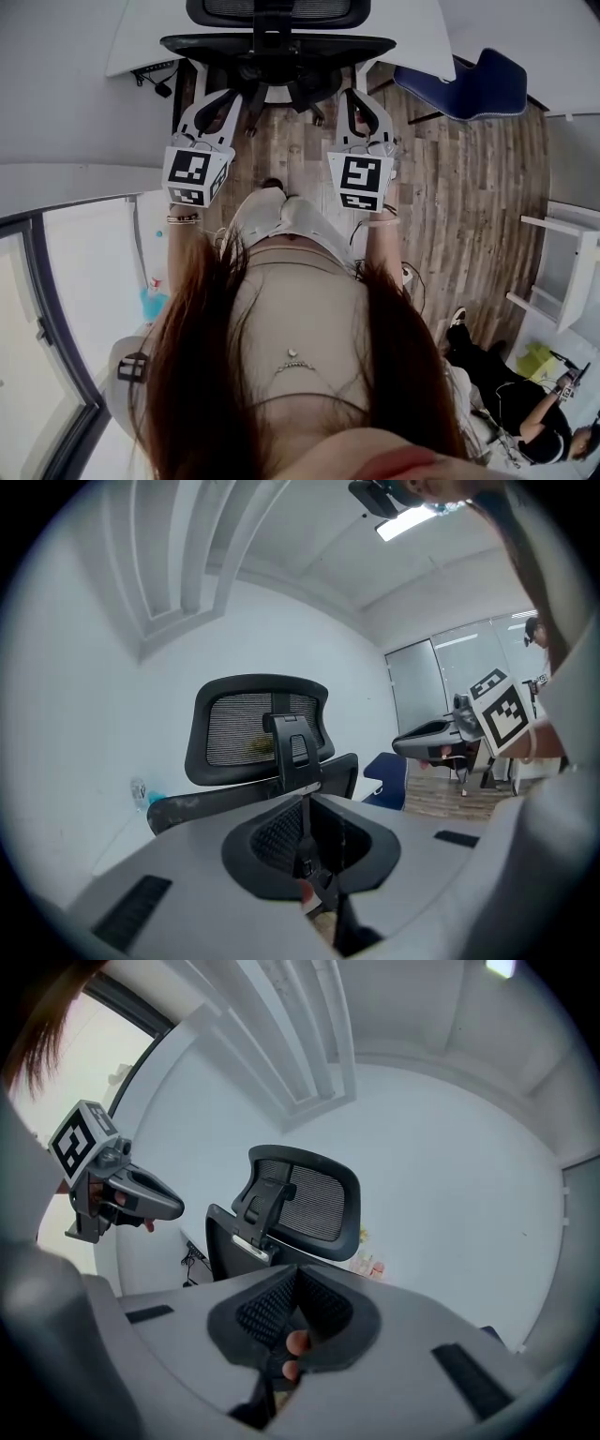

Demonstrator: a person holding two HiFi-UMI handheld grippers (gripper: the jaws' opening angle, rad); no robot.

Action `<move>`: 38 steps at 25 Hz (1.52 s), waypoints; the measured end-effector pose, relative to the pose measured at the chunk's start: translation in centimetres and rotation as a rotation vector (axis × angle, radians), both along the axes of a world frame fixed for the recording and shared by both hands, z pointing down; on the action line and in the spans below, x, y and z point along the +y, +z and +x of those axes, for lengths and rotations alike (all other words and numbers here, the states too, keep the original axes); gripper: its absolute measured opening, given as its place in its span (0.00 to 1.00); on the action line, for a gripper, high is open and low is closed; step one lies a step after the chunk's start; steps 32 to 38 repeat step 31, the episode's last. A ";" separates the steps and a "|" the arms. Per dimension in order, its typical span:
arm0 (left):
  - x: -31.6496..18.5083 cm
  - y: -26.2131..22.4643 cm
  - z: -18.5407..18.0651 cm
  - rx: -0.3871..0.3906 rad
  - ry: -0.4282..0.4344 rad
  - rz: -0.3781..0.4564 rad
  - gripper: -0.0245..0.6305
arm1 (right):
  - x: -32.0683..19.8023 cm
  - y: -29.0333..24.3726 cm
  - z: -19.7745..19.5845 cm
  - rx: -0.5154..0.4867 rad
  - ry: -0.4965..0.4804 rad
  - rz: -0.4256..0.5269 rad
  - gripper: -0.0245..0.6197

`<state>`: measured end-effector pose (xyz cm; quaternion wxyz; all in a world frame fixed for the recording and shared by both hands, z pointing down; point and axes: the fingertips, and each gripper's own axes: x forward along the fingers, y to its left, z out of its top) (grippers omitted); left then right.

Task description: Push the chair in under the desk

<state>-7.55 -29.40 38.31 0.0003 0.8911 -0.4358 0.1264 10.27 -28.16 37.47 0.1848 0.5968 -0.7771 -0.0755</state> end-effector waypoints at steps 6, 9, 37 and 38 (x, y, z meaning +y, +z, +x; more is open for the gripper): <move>1.8 0.3 0.5 0.016 -0.015 -0.035 0.05 | 1.4 -0.1 0.4 0.003 -0.003 0.004 0.08; 2.4 0.3 0.9 0.024 -0.012 -0.048 0.05 | 1.9 0.1 0.8 -0.001 0.000 -0.001 0.08; 1.7 0.7 0.9 -0.042 -0.030 -0.053 0.05 | 0.6 0.7 0.8 0.024 0.023 -0.014 0.08; 1.7 0.7 0.9 -0.042 -0.030 -0.053 0.05 | 0.6 0.7 0.8 0.024 0.023 -0.014 0.08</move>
